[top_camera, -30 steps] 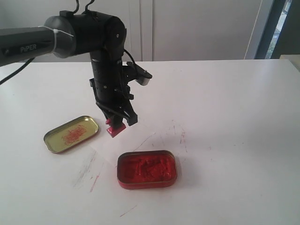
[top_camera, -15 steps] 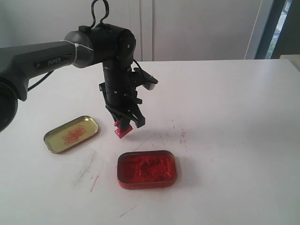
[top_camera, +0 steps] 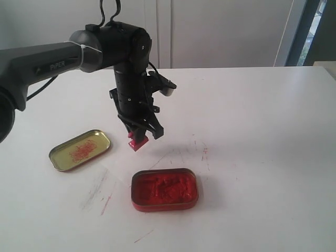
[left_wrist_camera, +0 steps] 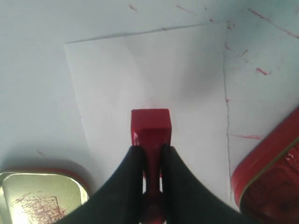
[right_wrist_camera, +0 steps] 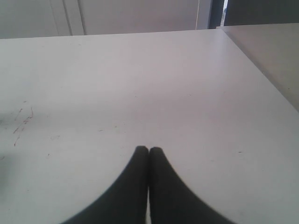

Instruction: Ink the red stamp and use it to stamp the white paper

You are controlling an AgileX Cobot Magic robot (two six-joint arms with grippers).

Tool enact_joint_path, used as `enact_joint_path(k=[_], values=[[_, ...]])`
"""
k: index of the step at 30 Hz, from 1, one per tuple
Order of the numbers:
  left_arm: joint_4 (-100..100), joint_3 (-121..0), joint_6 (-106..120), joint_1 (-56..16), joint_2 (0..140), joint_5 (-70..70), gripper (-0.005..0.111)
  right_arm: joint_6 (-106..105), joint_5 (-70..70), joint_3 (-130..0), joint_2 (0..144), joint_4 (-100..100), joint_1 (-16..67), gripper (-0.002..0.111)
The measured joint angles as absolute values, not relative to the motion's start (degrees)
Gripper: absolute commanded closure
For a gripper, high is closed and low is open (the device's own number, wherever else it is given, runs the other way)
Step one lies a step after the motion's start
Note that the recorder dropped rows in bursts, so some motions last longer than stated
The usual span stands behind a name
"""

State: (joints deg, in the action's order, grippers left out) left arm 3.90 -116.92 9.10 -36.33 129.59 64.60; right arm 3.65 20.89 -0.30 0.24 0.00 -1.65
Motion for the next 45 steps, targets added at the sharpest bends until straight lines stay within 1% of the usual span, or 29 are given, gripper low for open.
enact_joint_path(k=[16, 24, 37, 45], values=[[4.5, -111.2, 9.1, -37.6, 125.2, 64.6, 0.107, 3.6, 20.9, -0.3, 0.2, 0.0, -1.6, 0.108], [5.7, -106.0, 9.1, -38.7, 123.6, 64.6, 0.107, 3.7, 20.9, -0.3, 0.2, 0.0, -1.6, 0.108], [6.2, -105.6, 9.9, -38.7, 123.9, 64.6, 0.107, 3.7, 20.9, -0.3, 0.2, 0.0, -1.6, 0.108], [6.8, -105.4, 10.5, -37.3, 124.3, 64.6, 0.107, 3.7, 20.9, -0.3, 0.2, 0.0, -1.6, 0.108]])
